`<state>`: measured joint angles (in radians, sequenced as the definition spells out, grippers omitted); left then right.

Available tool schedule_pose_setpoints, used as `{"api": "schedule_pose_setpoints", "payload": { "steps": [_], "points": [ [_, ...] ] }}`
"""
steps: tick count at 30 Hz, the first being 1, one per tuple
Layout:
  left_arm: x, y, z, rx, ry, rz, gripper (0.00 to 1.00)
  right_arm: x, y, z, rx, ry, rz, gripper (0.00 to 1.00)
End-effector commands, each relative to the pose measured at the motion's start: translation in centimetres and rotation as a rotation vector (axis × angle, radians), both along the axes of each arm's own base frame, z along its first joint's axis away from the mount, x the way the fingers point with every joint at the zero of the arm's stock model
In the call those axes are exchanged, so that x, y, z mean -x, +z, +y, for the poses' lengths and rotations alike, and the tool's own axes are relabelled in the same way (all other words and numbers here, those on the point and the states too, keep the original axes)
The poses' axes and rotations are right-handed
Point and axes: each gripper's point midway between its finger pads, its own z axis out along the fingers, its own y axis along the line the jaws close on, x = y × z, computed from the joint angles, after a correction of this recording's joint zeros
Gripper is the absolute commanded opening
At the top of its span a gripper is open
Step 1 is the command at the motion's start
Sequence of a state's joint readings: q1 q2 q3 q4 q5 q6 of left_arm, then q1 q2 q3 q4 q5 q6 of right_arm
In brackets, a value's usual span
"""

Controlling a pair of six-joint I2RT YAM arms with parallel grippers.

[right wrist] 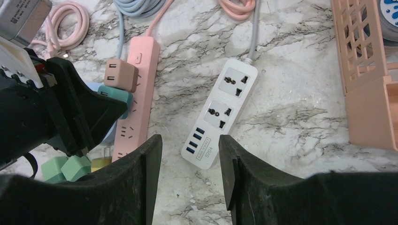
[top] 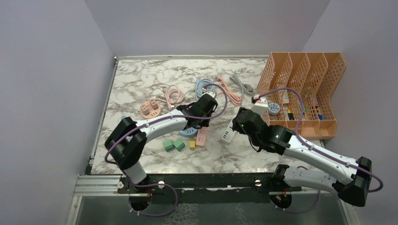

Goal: Insert the plug

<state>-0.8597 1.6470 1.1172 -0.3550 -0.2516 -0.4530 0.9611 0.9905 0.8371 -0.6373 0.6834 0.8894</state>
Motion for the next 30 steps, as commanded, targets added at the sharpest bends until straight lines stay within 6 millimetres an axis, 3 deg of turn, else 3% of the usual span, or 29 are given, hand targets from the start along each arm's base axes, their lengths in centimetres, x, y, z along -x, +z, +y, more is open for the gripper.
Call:
{"api": "schedule_pose_setpoints", "payload": {
  "steps": [1, 9, 24, 30],
  "points": [
    [-0.3, -0.5, 0.1, -0.02, 0.007, -0.01, 0.0, 0.0, 0.1, -0.7, 0.005, -0.035, -0.016, 0.48],
    [0.0, -0.4, 1.6, -0.075, 0.064, 0.009, 0.0, -0.1, 0.0, -0.7, 0.008, -0.038, -0.015, 0.47],
    [0.5, -1.5, 0.1, -0.017, 0.043, 0.074, 0.0, -0.3, 0.0, -0.7, 0.02, -0.039, -0.016, 0.47],
    [1.2, -2.6, 0.8, -0.027, 0.063, 0.104, 0.0, -0.3, 0.0, -0.8, 0.025, -0.042, -0.018, 0.47]
  ]
}}
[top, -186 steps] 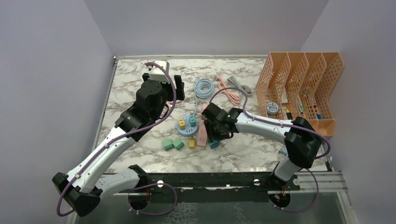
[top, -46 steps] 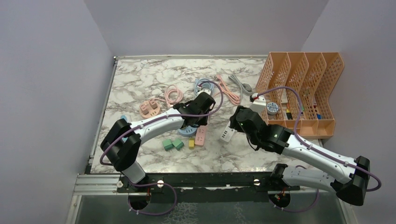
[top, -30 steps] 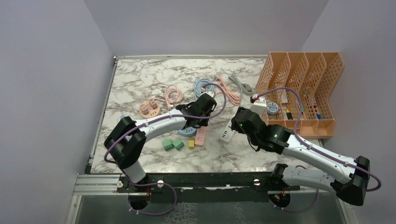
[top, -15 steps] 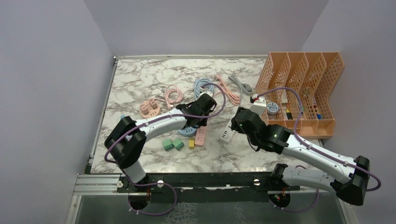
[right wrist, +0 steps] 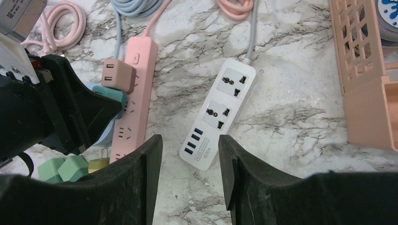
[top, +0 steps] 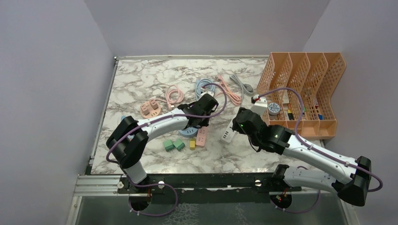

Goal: Insert the plug

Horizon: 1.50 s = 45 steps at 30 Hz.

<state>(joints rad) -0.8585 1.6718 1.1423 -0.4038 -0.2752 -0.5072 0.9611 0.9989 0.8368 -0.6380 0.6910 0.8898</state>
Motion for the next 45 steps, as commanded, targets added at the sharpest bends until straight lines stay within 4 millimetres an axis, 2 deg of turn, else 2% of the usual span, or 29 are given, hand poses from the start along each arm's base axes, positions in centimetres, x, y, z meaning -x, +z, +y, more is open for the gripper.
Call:
{"api": "schedule_pose_setpoints", "payload": {
  "steps": [1, 5, 7, 13, 16, 21, 27, 38, 42, 45],
  "points": [
    [1.3, -2.2, 0.4, -0.006, 0.005, 0.078, 0.0, -0.2, 0.1, -0.7, 0.016, -0.036, -0.019, 0.47],
    [1.6, -2.6, 0.6, -0.001, 0.012, 0.094, 0.0, -0.2, 0.0, -0.6, 0.017, -0.032, -0.018, 0.47],
    [1.7, -3.7, 0.6, -0.014, 0.014, 0.109, 0.0, -0.2, 0.1, -0.6, 0.017, -0.031, -0.018, 0.47],
    [1.8, -4.8, 0.5, -0.027, 0.012, 0.132, 0.0, -0.2, 0.0, -0.5, 0.021, -0.027, -0.016, 0.47],
    [1.8, -4.1, -0.7, 0.026, 0.005, 0.149, 0.0, -0.2, 0.1, -0.7, 0.023, -0.034, -0.02, 0.47],
    [1.4, -1.7, -3.7, 0.164, -0.022, 0.145, 0.0, -0.2, 0.4, -1.4, 0.025, -0.062, -0.034, 0.47],
    [1.0, -1.1, -5.8, 0.23, -0.049, 0.165, 0.0, -0.2, 0.6, -1.6, 0.017, -0.065, -0.039, 0.47],
    [0.9, 0.3, -7.3, 0.295, -0.054, 0.178, 0.0, -0.1, 0.4, -1.8, 0.02, -0.074, -0.039, 0.46],
    [0.8, 0.7, -7.2, 0.296, -0.021, 0.189, 0.0, -0.1, 0.3, -1.8, 0.023, -0.075, -0.038, 0.46],
    [0.5, -0.2, -6.4, 0.24, 0.005, 0.179, 0.0, -0.1, 0.2, -1.8, 0.023, -0.075, -0.037, 0.46]
  ]
}}
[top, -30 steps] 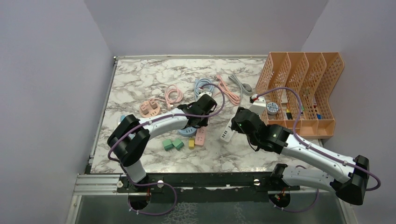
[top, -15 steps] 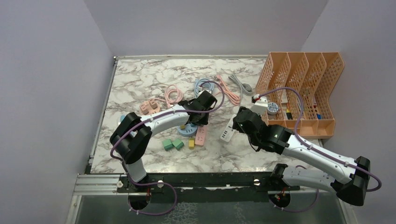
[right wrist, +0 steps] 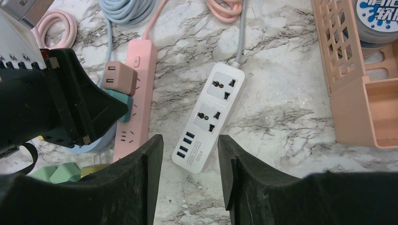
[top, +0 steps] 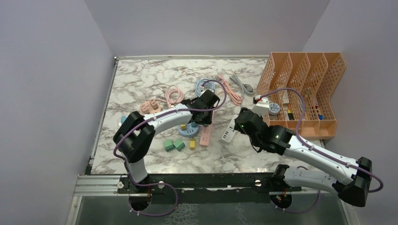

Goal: Insert the plug

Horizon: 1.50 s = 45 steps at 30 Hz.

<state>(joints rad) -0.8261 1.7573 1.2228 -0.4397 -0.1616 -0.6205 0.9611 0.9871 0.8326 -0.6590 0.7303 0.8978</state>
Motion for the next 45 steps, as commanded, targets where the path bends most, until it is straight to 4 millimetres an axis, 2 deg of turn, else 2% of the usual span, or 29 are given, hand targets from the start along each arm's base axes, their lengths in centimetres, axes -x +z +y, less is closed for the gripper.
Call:
{"api": "schedule_pose_setpoints", "payload": {
  "steps": [1, 6, 11, 23, 27, 30, 33, 36, 40, 42, 45],
  "points": [
    [0.8, 0.2, -4.2, 0.124, -0.049, 0.046, 0.0, -0.1, 0.1, -0.8, 0.005, -0.042, -0.023, 0.46],
    [1.5, -2.9, -2.1, -0.043, -0.078, 0.025, 0.0, -0.1, 0.0, -0.9, 0.009, -0.044, -0.022, 0.46],
    [2.8, -5.3, 0.1, -0.127, -0.083, 0.05, 0.0, 0.0, 0.0, -1.1, 0.006, -0.049, -0.024, 0.46],
    [6.2, -10.8, 3.0, -0.198, -0.073, 0.176, 0.0, -0.1, 0.0, -1.0, 0.009, -0.047, -0.022, 0.46],
    [6.6, -11.6, 3.4, -0.211, -0.075, 0.19, 0.0, -0.1, 0.0, -0.9, 0.01, -0.045, -0.023, 0.46],
    [5.8, -10.1, 2.5, -0.181, -0.074, 0.167, 0.0, -0.2, 0.2, -0.9, 0.012, -0.046, -0.028, 0.46],
    [4.6, -6.7, 1.1, -0.146, -0.074, 0.133, 0.0, -0.3, 0.5, -1.0, 0.013, -0.05, -0.032, 0.46],
    [2.9, -2.4, -0.2, -0.101, -0.063, 0.086, 0.21, -0.3, 0.6, -1.1, 0.01, -0.052, -0.037, 0.46],
    [1.0, 2.4, -0.7, -0.034, -0.033, 0.04, 0.46, -0.3, 0.7, -1.0, 0.004, -0.052, -0.04, 0.46],
    [0.1, 5.2, -1.2, 0.014, -0.03, 0.003, 0.53, -0.3, 0.8, -1.0, 0.002, -0.051, -0.039, 0.46],
    [0.0, 7.7, -1.7, 0.066, -0.053, -0.024, 0.6, -0.2, 0.7, -0.7, -0.006, -0.042, -0.032, 0.46]
  ]
}}
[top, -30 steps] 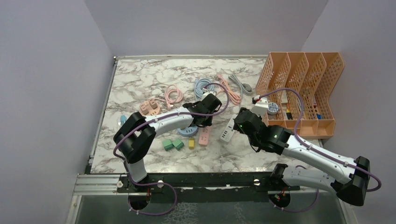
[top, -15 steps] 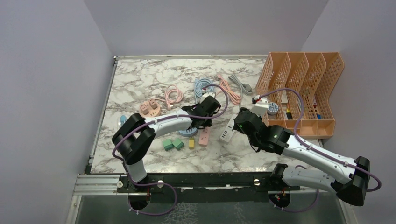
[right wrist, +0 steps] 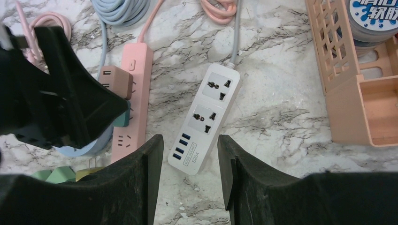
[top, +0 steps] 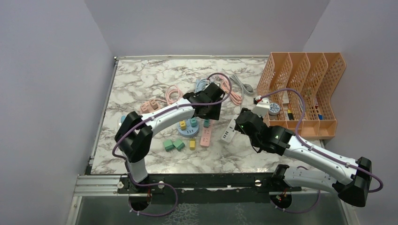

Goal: Insert the plug

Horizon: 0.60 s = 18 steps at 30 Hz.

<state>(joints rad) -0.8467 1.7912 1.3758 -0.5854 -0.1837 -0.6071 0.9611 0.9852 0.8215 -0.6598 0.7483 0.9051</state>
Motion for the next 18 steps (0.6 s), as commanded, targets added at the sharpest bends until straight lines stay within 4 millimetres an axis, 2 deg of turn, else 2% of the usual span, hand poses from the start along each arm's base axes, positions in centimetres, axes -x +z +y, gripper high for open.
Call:
{"api": "schedule_pose_setpoints", "payload": {
  "steps": [1, 2, 3, 8, 10, 14, 18],
  "points": [
    [0.4, 5.3, -0.8, 0.106, -0.039, -0.019, 0.62, -0.1, 0.9, -0.3, -0.015, -0.022, -0.026, 0.46],
    [0.6, 6.5, -0.5, 0.125, -0.041, -0.035, 0.62, -0.1, 0.8, -0.3, -0.013, -0.02, -0.024, 0.46],
    [0.8, 6.7, -0.3, 0.126, -0.04, -0.04, 0.62, -0.1, 0.9, -0.2, -0.014, -0.019, -0.025, 0.46],
    [2.3, 7.0, 2.1, 0.112, -0.008, -0.035, 0.62, -0.2, 1.0, 0.4, -0.018, 0.009, -0.028, 0.46],
    [3.6, 6.1, 3.3, 0.103, 0.012, 0.0, 0.61, -0.2, 0.8, 0.6, -0.02, 0.017, -0.022, 0.46],
    [6.6, 3.0, 6.2, 0.055, 0.064, 0.087, 0.61, -0.1, 0.1, 1.0, -0.021, 0.025, -0.003, 0.46],
    [8.8, 0.9, 7.2, 0.053, 0.087, 0.169, 0.62, -0.1, -0.4, 1.4, -0.026, 0.036, 0.016, 0.46]
  ]
}}
